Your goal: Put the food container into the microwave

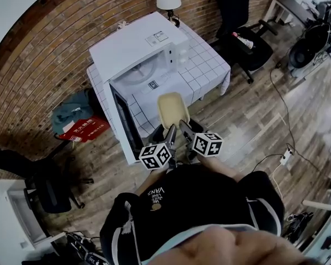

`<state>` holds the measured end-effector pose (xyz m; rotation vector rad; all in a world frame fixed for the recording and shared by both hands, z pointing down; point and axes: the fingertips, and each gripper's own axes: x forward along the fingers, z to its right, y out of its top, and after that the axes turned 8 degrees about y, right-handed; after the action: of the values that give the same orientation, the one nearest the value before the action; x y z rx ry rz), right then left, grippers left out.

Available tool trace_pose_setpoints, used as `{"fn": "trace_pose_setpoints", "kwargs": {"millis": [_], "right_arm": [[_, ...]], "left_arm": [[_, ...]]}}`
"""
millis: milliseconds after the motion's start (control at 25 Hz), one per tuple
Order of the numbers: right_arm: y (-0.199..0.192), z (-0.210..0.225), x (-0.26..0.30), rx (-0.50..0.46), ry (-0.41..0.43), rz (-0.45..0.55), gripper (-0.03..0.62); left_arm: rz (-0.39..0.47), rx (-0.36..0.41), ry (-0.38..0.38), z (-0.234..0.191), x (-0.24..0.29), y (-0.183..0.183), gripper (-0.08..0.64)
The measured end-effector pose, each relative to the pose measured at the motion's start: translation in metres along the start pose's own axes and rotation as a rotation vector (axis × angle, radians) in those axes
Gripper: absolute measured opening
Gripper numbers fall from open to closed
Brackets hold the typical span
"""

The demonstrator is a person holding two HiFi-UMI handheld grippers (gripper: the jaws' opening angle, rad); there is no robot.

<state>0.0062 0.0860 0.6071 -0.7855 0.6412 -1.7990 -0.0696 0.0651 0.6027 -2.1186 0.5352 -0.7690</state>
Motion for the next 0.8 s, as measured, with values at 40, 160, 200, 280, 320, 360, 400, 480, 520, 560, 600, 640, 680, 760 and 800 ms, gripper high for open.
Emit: {"fn": "trace_pose_setpoints", "kwargs": {"millis": [40,160,200,280,320,360,400,480,520,560,600,640,680,760,800], "right_arm": [[0.001,0.001,0.003,0.000,0.003,-0.004,0.178],[0.009,0.007,0.012,0.000,0.012,-0.012,0.178],[0.012,0.009,0.016,-0.001,0.015,-0.016,0.178],[0.017,0.012,0.023,-0.004,0.020,-0.025,0.178],[0.020,0.014,0.026,-0.005,0.022,-0.030,0.178],[0.023,0.016,0.029,-0.005,0.023,-0.035,0.178],[0.026,0.018,0.033,-0.006,0.026,-0.039,0.178],[0.032,0.022,0.040,-0.008,0.032,-0.046,0.178],[0.035,0.023,0.044,-0.010,0.037,-0.050,0.178],[0.038,0.024,0.048,-0.011,0.042,-0.054,0.178],[0.040,0.025,0.052,-0.012,0.047,-0.058,0.178],[0.043,0.027,0.056,-0.013,0.052,-0.063,0.178],[0.045,0.029,0.060,-0.014,0.056,-0.067,0.178],[0.050,0.032,0.067,-0.015,0.066,-0.077,0.178],[0.052,0.033,0.071,-0.015,0.072,-0.082,0.178]], "left_arm": [[0.002,-0.002,0.004,-0.001,0.003,0.001,0.233],[0.006,-0.009,0.013,-0.003,0.013,0.006,0.233],[0.007,-0.011,0.016,-0.004,0.017,0.008,0.233],[0.012,-0.015,0.026,-0.005,0.024,0.013,0.233],[0.014,-0.017,0.031,-0.006,0.028,0.015,0.232],[0.017,-0.019,0.036,-0.006,0.032,0.017,0.233],[0.019,-0.023,0.041,-0.007,0.035,0.019,0.232],[0.026,-0.032,0.050,-0.008,0.042,0.024,0.233],[0.029,-0.036,0.054,-0.009,0.046,0.026,0.232],[0.032,-0.040,0.058,-0.011,0.049,0.028,0.232],[0.034,-0.044,0.063,-0.012,0.053,0.030,0.232],[0.037,-0.047,0.068,-0.013,0.056,0.032,0.232],[0.040,-0.049,0.074,-0.014,0.060,0.034,0.232],[0.046,-0.053,0.086,-0.016,0.066,0.038,0.232],[0.049,-0.054,0.094,-0.017,0.069,0.040,0.232]]}}
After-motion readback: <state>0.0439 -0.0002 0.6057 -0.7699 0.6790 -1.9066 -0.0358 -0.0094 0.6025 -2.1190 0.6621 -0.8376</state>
